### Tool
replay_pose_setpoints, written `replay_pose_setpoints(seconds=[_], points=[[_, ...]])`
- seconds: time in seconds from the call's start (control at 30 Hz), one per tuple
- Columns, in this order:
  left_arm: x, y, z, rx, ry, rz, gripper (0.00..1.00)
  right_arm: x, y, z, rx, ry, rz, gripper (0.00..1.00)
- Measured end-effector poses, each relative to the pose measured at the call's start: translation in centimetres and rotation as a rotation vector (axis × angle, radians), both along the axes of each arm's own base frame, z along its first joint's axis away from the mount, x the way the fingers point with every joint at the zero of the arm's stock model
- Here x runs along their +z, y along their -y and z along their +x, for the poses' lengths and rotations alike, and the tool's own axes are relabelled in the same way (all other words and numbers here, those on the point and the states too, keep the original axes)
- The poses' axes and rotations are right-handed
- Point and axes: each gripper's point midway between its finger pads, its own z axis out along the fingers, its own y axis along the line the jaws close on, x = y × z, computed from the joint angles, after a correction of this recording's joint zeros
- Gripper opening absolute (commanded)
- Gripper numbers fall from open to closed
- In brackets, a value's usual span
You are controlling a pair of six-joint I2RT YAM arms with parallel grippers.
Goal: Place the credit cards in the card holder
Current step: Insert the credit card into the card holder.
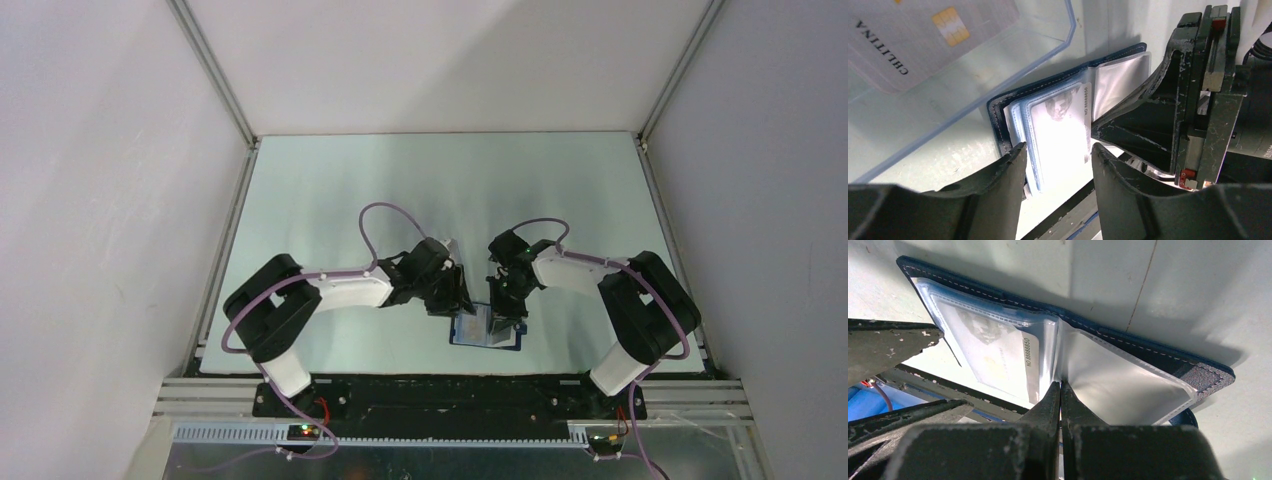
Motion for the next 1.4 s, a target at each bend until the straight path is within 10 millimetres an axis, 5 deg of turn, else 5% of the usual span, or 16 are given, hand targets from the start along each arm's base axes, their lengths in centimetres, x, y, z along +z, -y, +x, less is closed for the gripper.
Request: replay_pose_setpoints(seconds=[0.63,1.07,1.4], points=[[-0.3,1.7,-0.7,-0.06,-0.011,0.009,0.41,0.0,0.0,0.0,0.002,-0.002,0.001,0.0],[2.1,2.6,-1.0,-0.079,0.014,-0.061,0.4,0.2,0.0,0.0,0.005,0.003,-0.008,0.02],[2.0,3.5,-1.7,-0.102,-0.014,-0.092,0.47,3.7,1.1,0.9,-0.025,0.092,0.003,0.1]])
